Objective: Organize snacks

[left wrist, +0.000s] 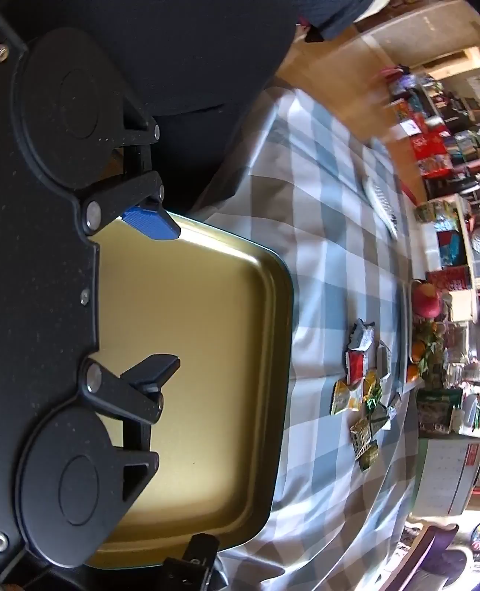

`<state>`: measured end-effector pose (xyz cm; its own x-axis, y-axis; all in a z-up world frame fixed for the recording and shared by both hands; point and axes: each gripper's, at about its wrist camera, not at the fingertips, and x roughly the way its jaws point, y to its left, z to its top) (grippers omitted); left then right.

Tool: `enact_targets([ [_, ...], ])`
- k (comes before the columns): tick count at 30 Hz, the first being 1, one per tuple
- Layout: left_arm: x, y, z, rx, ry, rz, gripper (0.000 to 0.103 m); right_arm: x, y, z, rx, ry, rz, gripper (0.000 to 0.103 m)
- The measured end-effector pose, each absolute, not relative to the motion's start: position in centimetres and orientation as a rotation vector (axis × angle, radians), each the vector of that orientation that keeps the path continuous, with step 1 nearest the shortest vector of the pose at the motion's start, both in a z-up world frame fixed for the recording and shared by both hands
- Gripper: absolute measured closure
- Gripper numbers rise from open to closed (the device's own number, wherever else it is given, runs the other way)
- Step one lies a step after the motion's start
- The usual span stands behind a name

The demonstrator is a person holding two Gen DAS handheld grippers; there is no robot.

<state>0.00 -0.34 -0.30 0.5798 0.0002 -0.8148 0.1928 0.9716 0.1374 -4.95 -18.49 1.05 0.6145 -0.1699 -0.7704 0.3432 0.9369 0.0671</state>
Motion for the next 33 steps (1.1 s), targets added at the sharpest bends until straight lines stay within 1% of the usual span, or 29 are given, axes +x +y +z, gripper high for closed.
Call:
enact_targets([
  [1,0.0,-0.6,-0.5,0.220,0.958,-0.124,0.035,-4.9,-18.5,1.0,0.214,0.861,-0.301,0.011],
  [3,1.5,0.4,-1.3,0.148,1.030,-0.167,0.035,-4.8,-18.6,0.9,0.215,0.864,-0.303,0.011],
  [6,0.9,1.8,-1.1,0.103,0.988,-0.157,0.035,-4.7,-18.6,0.8,0.216,0.864,-0.306,0.011],
  [12,0.7,0.6,-1.2,0.133,0.991,-0.137,0.036,-4.6,-18.0,0.7,0.216,0.872,-0.296,0.011],
  [33,0.9,0.5,-1.7,0.132,1.006,-0.154,0.036,-4.1,-18.0,0.3,0.199,0.884,-0.292,0.011],
])
